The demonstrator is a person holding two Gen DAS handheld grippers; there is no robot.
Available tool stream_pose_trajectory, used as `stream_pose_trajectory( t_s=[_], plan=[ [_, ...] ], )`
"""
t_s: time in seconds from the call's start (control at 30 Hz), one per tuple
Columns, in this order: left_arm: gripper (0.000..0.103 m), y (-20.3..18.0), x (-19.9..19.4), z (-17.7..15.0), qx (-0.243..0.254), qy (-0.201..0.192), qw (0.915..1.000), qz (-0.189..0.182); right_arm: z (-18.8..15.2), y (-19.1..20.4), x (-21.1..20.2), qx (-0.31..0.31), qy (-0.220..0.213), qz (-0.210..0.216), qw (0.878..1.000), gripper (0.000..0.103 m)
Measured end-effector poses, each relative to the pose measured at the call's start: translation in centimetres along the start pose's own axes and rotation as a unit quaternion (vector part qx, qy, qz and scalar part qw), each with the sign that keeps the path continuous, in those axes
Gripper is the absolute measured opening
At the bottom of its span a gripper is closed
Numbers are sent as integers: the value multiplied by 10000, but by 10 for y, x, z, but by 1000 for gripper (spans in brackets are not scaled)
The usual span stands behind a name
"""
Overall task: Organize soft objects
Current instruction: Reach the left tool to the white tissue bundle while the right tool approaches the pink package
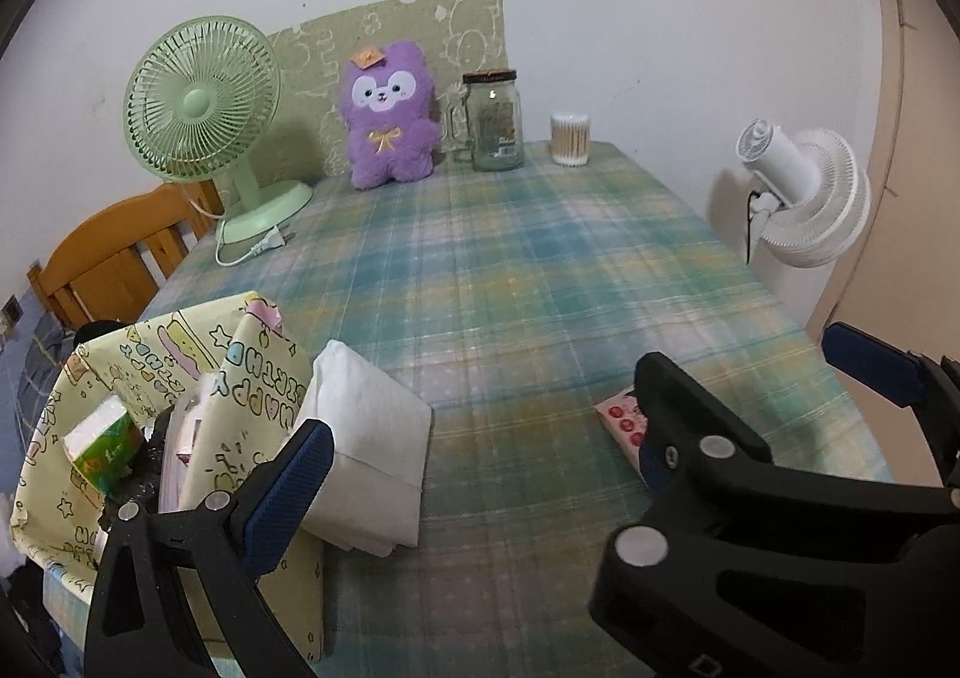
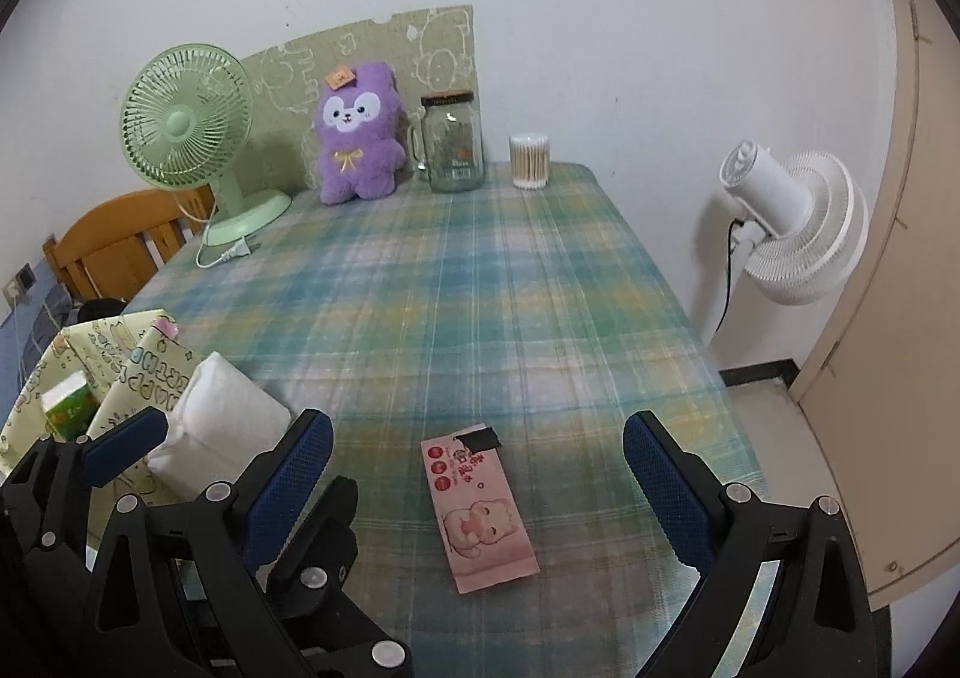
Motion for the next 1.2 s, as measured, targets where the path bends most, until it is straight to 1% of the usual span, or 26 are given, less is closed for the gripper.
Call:
stream_pose_trajectory(
  t_s=[0.17, 0.33, 0.47, 0.53, 0.6, 0.63, 0.67, 0.73, 0.87, 0.97, 1.03, 1.07, 1.1, 1.13, 1.2],
  plan=[
    [103, 2, 9, -6, 179, 18, 9995, 272, -8, -2, 11, 35, 118, 44, 9999, 99],
    [103, -1, 14, -12, 417, 51, 9981, 452, -18, -6, 22, 100, 289, 100, 9995, 99],
    [103, -5, 16, -17, 613, 77, 9964, 581, -24, -7, 29, 112, 414, 163, 9989, 96],
    [103, -10, 15, -19, 638, 108, 9967, 491, -26, -8, 32, 115, 485, 170, 9986, 93],
    [102, -16, 18, -26, 352, 427, 9984, -66, -30, -9, 35, 79, 590, 237, 9979, 90],
    [102, -18, 24, -31, 213, 676, 9970, -298, -31, -10, 36, 42, 625, 197, 9978, 89],
    [103, -19, 28, -33, 160, 800, 9959, -385, -33, -11, 36, -76, 645, 109, 9978, 89],
    [102, -21, 34, -37, 112, 930, 9947, -432, -36, -13, 37, -66, 698, 110, 9975, 89],
    [102, -27, 31, -38, 151, 821, 9956, -417, -40, -16, 40, 15, 780, 246, 9966, 89],
    [102, -28, 32, -40, 150, 859, 9954, -398, -43, -14, 43, -6, 828, 306, 9961, 87],
    [102, -26, 34, -42, 130, 912, 9951, -367, -46, -13, 46, -5, 921, 384, 9950, 83],
    [102, -24, 36, -43, 123, 934, 9949, -359, -48, -12, 48, -5, 969, 405, 9945, 79],
    [102, -23, 38, -45, 117, 975, 9946, -334, -50, -10, 50, -7, 1044, 433, 9936, 72],
    [103, -23, 39, -47, 128, 1011, 9943, -306, -50, -10, 50, -64, 1006, 359, 9943, 69],
    [102, -23, 36, -46, 185, 926, 9952, -260, -50, -10, 50, -162, 1003, 263, 9945, 52]
  ],
)
Point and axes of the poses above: each gripper's, at about its wrist camera, not at the fingertips, and x roughly the way its jaws point, y to its left, z to its top, the point moved 5 cm from there along x, roughly the way its jaws point, and after that the axes turned 8 degrees about -y, right-handed, at the moved point
